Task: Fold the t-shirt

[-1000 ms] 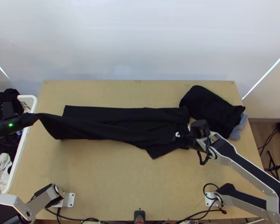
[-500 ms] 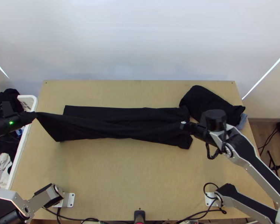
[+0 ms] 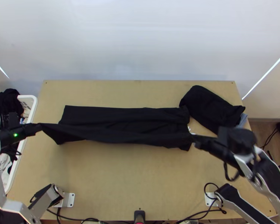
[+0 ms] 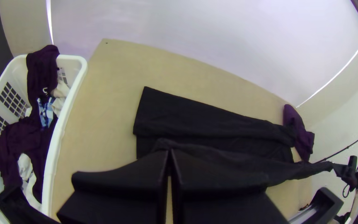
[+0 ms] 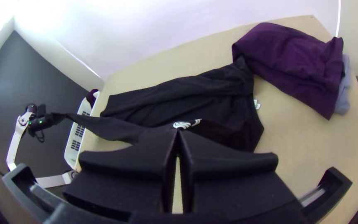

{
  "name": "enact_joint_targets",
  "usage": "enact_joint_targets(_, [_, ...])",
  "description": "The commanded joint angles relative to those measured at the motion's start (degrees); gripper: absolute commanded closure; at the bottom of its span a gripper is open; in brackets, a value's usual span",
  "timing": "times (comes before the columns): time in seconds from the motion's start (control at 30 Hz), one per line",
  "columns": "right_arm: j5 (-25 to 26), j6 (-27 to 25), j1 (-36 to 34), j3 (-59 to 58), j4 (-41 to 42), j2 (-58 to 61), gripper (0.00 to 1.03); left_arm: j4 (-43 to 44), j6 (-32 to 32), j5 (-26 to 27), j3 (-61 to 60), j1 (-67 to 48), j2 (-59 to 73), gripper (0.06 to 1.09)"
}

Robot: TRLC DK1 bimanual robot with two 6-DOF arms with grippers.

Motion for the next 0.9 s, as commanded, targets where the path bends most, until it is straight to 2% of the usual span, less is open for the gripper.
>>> enact_joint_targets(0.0, [-0.92,-0.76,2.65,-1.76,-3.16,-14.27,1.0,-5.22,2.41,4.49,-1.37,-0.1,-6.5,1.05])
enact_joint_targets(0.13, [-1.01,-1.2,4.24,-1.5,-5.1,-18.49,1.0,-6.54,1.62,6.42,-2.33,-0.19,-8.34,1.05])
enact_joint_targets(0.27, [-0.83,-2.08,3.88,-4.05,-3.69,-19.81,1.0,-6.27,1.01,6.86,-3.56,-0.37,-8.43,1.05])
enact_joint_targets(0.4, [-0.57,-3.66,3.71,-7.65,1.49,-17.61,1.0,-2.84,-2.16,6.77,-4.27,-1.24,-7.11,1.05])
enact_joint_targets(0.63, [-0.57,-6.03,1.42,-11.69,16.52,-7.51,1.0,8.67,-10.16,5.1,-5.94,-2.3,0.45,1.05])
enact_joint_targets(0.87, [-0.74,-6.12,-2.18,-10.73,25.14,4.8,1.0,11.13,-9.98,3.96,-3.48,-0.98,6.6,1.05])
